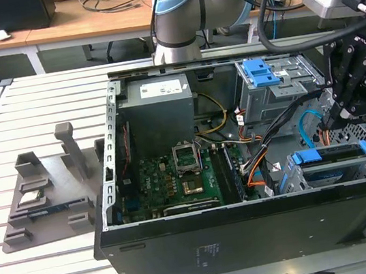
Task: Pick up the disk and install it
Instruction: 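Insert the disk into the insertion slot, then insert the first disk wire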
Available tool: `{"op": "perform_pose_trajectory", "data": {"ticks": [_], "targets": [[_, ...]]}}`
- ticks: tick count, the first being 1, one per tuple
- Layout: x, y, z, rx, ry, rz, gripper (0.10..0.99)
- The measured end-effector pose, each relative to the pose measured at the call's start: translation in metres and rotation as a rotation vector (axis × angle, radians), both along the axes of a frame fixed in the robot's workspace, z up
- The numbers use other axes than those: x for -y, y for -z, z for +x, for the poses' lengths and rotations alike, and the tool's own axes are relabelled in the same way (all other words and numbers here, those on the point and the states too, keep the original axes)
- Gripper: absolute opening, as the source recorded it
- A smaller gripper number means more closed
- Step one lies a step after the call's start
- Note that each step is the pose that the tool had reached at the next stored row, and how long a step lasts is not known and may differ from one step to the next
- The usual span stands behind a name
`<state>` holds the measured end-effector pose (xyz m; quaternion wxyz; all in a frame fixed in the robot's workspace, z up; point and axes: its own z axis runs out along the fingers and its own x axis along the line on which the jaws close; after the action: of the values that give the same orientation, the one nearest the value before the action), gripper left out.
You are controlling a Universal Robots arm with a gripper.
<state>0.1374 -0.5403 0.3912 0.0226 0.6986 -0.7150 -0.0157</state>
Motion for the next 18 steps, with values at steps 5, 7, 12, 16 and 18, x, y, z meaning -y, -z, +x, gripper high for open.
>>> {"op": "perform_pose_trajectory", "data": {"ticks": [5,7,12,16,18], "targets": [[0.0,0.0005,0.0,0.0,0.0,0.0,0.106],[0.0,0.0009,0.0,0.0,0.0,0.0,0.106],[-0.0162,0.0016,0.0171,0.0,0.0,-0.001,0.106],[-0.0493,0.0157,0.0387,-0.0026,0.0,-0.009,0.106],[-0.0564,0.0226,0.0473,-0.0036,0.0,-0.011,0.106]]}}
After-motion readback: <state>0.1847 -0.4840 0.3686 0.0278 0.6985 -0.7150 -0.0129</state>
